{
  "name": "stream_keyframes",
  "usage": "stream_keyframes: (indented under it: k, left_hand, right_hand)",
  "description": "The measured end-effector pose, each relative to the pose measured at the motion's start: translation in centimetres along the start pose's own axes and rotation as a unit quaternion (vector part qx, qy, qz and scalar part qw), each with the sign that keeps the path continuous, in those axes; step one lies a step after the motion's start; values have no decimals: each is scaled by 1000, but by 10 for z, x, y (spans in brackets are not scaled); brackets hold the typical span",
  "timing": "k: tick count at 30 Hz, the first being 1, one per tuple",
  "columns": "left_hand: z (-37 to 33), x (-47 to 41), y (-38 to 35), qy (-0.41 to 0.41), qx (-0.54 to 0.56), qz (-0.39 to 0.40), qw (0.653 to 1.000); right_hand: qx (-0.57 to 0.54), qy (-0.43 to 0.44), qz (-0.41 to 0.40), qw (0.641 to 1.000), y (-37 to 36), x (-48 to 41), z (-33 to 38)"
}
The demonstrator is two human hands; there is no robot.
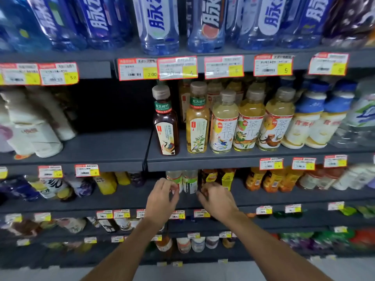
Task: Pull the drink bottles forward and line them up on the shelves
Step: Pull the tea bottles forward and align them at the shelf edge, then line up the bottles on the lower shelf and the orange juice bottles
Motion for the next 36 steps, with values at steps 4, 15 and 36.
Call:
stream_keyframes:
  k: [4, 15, 36]
  left_hand:
    - [29, 4, -23, 104, 24, 9, 994]
    - [87, -17, -75, 272, 115, -60, 954]
    - [129, -20, -103, 192, 215, 32, 957]
  right_hand:
    - [-47, -62, 21, 997, -33, -11, 2]
    - [-83, -94, -58, 990, -64, -64, 5]
    - [-209, 5, -39, 977, -103, -65, -28]
Point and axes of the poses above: each hand's wrist, its own x-axis away from the middle knuckle, its own y-axis out of the back of the hand, z = x × y, the point moved 6 cm from there along -x, towards the middle knuckle, and after that the axes turned 3 degrees about x, right-handed, at the moved point
